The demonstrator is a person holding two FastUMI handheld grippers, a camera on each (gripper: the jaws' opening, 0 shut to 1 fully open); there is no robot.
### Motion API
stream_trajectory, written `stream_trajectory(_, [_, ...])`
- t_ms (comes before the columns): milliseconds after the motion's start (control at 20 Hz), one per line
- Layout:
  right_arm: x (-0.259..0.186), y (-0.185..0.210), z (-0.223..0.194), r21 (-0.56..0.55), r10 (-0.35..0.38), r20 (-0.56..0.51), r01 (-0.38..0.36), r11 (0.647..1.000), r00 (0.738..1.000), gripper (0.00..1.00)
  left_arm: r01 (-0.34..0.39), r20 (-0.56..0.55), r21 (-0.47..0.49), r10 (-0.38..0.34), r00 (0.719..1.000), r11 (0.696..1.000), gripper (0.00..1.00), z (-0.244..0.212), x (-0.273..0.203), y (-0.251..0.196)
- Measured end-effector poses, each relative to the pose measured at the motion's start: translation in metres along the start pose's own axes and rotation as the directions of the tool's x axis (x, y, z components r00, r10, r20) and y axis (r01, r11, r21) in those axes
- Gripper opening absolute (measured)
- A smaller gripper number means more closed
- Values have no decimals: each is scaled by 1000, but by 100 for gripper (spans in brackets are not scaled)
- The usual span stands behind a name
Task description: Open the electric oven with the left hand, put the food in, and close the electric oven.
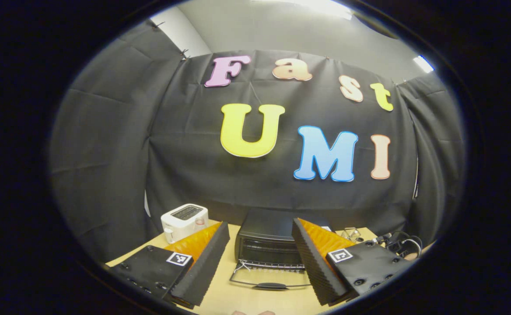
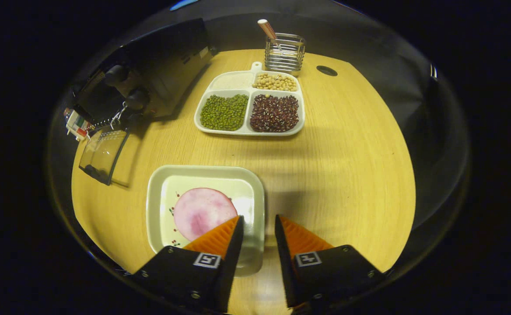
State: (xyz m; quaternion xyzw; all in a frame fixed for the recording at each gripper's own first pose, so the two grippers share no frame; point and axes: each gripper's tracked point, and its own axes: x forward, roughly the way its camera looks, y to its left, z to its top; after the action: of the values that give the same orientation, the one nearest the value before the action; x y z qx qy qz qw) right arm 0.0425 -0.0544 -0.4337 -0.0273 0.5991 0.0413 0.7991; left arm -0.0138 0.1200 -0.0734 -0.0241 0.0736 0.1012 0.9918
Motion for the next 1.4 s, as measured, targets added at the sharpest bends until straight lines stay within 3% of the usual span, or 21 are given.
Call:
stream_trajectory(50, [-1, 1, 0, 11, 7, -24, -6, 1000, 1000, 36, 3, 1, -5, -3, 1000, 1000, 100, 0, 0, -1])
stream_trajectory(150, [-4, -2, -1, 43, 38, -62, -35, 998, 997, 30, 7, 6, -10, -7, 1000, 1000, 100, 2, 1, -4])
stream_trajectory(200, [-8, -3, 1, 76, 67, -84, -60, 995, 994, 6, 8, 10, -8, -8, 1000, 1000, 100, 4, 0, -4])
stream_trajectory(250, [-3, -2, -4, 125, 93, -115, -79, 989, 989, 6, 8, 15, -5, -8, 1000, 1000, 100, 5, -2, -5])
stream_trajectory(300, [-2, -5, 0, 142, 104, -118, -87, 986, 988, 1, 5, 19, -2, -5, 1000, 1000, 97, 8, -3, -4])
stream_trajectory(450, [-3, -5, -2, 116, 138, -138, -122, 986, 981, 0, 6, 28, 5, -6, 1000, 1000, 100, 14, -7, -8])
stream_trajectory(550, [-3, -4, 0, 176, 201, -116, -179, 968, 973, 0, 1, 31, 17, -1, 1000, 1000, 100, 18, -10, -10])
stream_trajectory(700, [-7, -4, -6, 361, 354, -57, -312, 879, 933, 0, -8, 36, 20, 7, 999, 1000, 100, 23, -13, -19])
stream_trajectory(850, [-5, -4, -6, 453, 445, 38, -412, 790, 895, 0, -9, 30, 20, 8, 1000, 1000, 100, 21, -17, -30])
stream_trajectory(1000, [-8, -5, -8, 515, 499, 126, -486, 706, 858, 0, -12, 19, 28, 11, 1000, 1000, 100, 22, -17, -36])
stream_trajectory(1400, [-24, 5, -12, 561, 587, 284, -628, 540, 758, 0, -32, 27, 40, 31, 999, 999, 100, 33, -16, -51])
